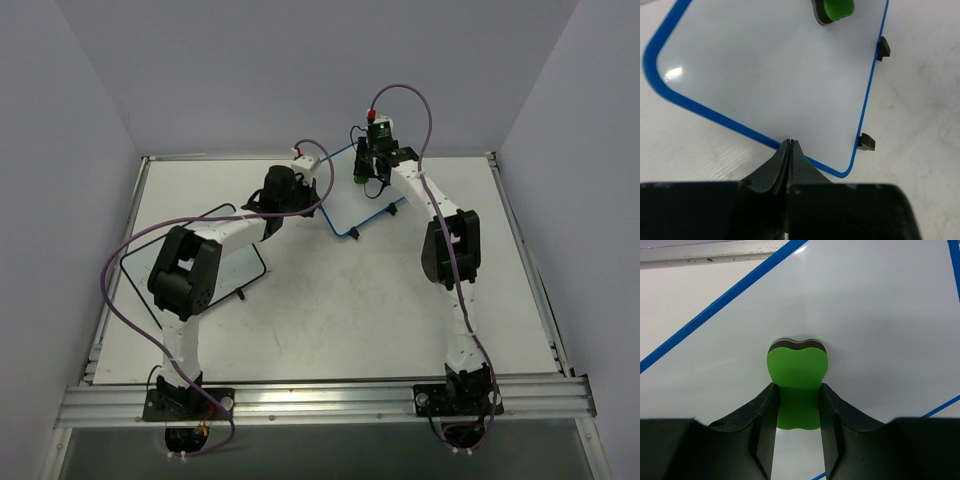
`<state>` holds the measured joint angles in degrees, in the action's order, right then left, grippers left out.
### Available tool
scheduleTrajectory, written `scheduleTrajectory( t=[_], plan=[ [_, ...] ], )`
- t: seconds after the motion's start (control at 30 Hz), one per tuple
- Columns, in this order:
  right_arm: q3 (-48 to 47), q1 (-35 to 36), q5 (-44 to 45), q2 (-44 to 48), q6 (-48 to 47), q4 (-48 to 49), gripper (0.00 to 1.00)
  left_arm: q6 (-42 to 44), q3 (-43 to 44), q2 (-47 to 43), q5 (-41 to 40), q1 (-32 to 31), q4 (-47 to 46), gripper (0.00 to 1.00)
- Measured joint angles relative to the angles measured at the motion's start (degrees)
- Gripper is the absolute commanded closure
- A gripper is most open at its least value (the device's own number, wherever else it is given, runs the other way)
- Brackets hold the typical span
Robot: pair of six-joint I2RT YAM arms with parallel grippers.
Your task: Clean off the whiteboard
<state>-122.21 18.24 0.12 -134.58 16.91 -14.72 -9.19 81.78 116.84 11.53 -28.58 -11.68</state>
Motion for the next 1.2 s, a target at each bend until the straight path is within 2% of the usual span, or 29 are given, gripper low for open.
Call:
scheduleTrajectory(
  t=[0.27, 0.6, 0.87, 1.2],
  plan=[
    [4.2, 2.5, 3.8, 2.3, -0.2, 2.4, 1.00, -0.1, 0.0, 0.0, 1.8, -1.0, 0.0, 0.98],
    [13.4, 7.7, 4.3, 6.8, 0.2, 7.5, 1.00, -0.6, -1.2, 0.0, 2.0, -1.0, 0.0, 0.98],
    [21.7, 6.7, 2.6, 10.7, 2.6, 12.5, 1.00, -0.9, -1.7, 0.0, 2.0, -1.0, 0.0, 0.98],
    [33.5, 2.0, -0.2, 15.2, 5.4, 16.1, 1.00, -1.2, -2.7, -0.9, 1.9, -0.9, 0.0, 0.98]
  ],
)
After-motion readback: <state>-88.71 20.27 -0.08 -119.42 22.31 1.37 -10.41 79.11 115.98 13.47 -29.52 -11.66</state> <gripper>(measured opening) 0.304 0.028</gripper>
